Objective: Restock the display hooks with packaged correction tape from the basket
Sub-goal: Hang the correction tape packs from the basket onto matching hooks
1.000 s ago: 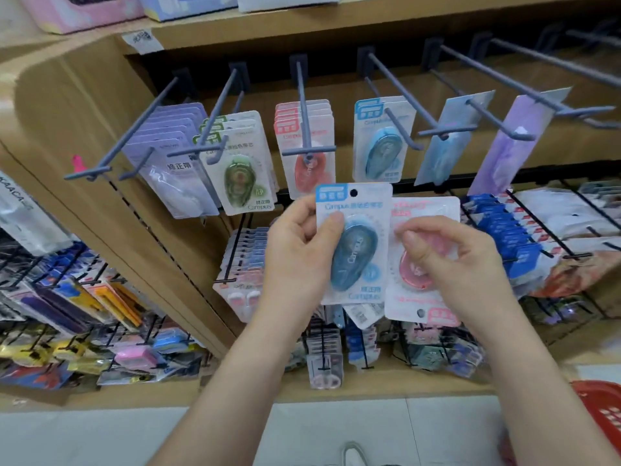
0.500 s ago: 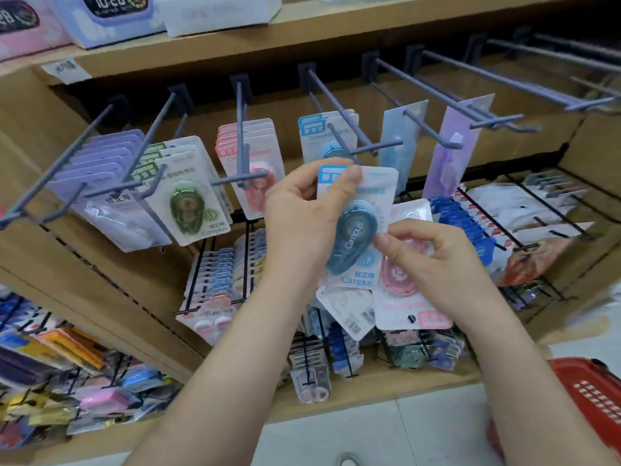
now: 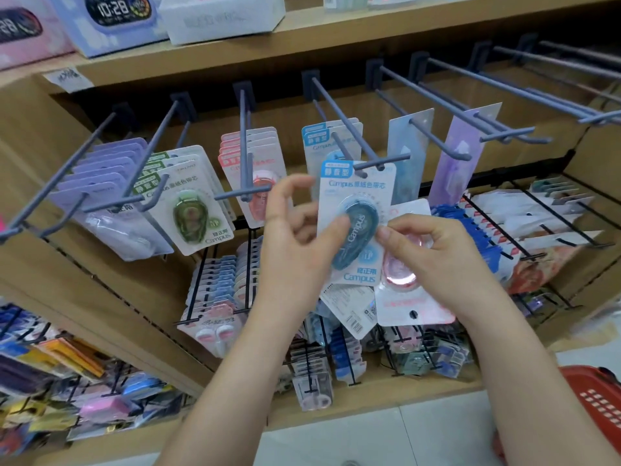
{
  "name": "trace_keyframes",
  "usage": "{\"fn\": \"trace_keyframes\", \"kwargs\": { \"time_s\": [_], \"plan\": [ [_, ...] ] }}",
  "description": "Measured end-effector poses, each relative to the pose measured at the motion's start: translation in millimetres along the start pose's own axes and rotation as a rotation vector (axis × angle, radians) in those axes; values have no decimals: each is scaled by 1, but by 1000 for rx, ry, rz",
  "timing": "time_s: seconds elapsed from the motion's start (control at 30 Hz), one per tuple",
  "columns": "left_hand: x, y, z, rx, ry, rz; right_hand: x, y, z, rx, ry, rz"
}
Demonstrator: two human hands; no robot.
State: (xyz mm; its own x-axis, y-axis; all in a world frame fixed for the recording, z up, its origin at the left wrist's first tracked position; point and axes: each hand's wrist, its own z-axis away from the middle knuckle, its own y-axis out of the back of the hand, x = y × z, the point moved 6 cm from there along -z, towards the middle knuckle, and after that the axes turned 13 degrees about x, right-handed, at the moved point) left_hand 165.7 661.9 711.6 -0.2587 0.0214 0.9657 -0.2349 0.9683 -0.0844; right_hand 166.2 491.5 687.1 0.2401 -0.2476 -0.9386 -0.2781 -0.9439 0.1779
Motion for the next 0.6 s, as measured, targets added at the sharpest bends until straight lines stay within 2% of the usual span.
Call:
{"fn": "trace_keyframes", "kwargs": {
  "time_s": [0.1, 0.33, 0.4, 0.5, 0.6],
  "plan": [
    [-11, 12, 11, -16, -40, -108, 6, -1, -1, 49, -46, -7],
    [-33, 0, -33, 227, -80, -223, 9, 37, 13, 330, -19, 72],
    [-36, -8, -48, 228, -70, -275, 10, 46, 17, 354, -22, -36],
    [-40, -11, -57, 184, -78, -396, 15, 46, 22, 354, -120, -213],
    [-35, -2, -35, 156, -92, -394, 24, 38, 23, 307, -214, -348]
  ]
}}
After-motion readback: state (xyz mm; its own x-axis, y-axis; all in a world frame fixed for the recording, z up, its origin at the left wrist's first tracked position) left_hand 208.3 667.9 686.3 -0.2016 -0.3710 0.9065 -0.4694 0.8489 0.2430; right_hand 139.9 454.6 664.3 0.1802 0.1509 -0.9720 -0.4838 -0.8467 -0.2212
